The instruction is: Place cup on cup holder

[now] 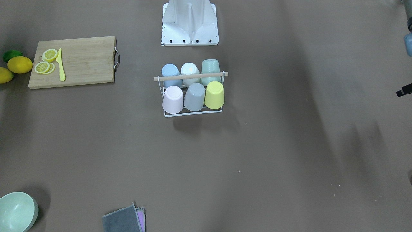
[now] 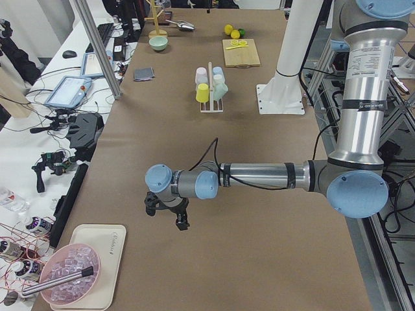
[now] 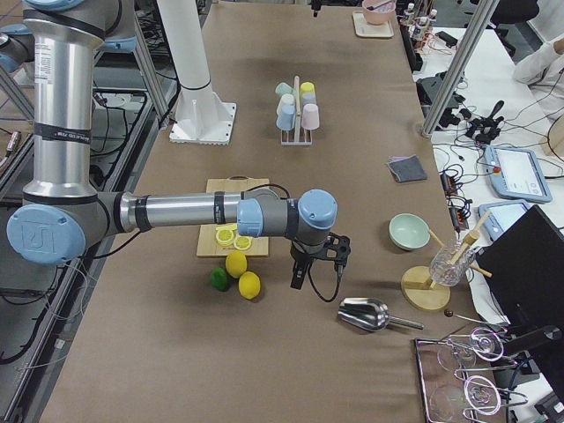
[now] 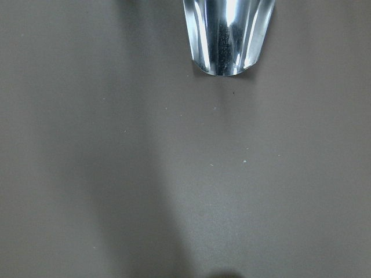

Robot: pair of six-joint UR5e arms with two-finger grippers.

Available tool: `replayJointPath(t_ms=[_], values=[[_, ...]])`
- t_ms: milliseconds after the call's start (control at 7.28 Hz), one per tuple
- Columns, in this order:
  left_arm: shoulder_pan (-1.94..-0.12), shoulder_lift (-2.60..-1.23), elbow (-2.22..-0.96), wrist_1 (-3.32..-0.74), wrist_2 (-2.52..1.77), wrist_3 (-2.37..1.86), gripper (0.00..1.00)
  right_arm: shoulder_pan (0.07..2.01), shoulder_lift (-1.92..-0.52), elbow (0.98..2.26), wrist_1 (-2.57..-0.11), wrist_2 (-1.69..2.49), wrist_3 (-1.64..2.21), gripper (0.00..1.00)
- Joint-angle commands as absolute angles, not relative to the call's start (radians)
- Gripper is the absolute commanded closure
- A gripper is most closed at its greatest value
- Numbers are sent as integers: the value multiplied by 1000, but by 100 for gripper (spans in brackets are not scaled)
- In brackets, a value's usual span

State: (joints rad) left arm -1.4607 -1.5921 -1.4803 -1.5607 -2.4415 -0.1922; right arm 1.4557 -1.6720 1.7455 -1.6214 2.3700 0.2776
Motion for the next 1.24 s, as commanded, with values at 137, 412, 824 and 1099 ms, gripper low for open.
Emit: replayJointPath(t_ms=[137, 412, 824, 1099], values=[[-1563, -1595, -1599, -1328, -2465, -178, 2, 1456, -1672, 1746, -1621, 2372, 278, 1], [-1559, -1669, -1660, -1174, -2456, -178, 2, 1456, -1672, 1746, -1621, 2372, 278, 1], [-1555, -1639, -1675, -1160, -2456, -176, 2, 1456, -1672, 1743, -1623, 2372, 278, 1], [-1554, -1606, -1669, -1161, -2456, -176, 2, 1456, -1672, 1743, -1621, 2372, 278, 1]])
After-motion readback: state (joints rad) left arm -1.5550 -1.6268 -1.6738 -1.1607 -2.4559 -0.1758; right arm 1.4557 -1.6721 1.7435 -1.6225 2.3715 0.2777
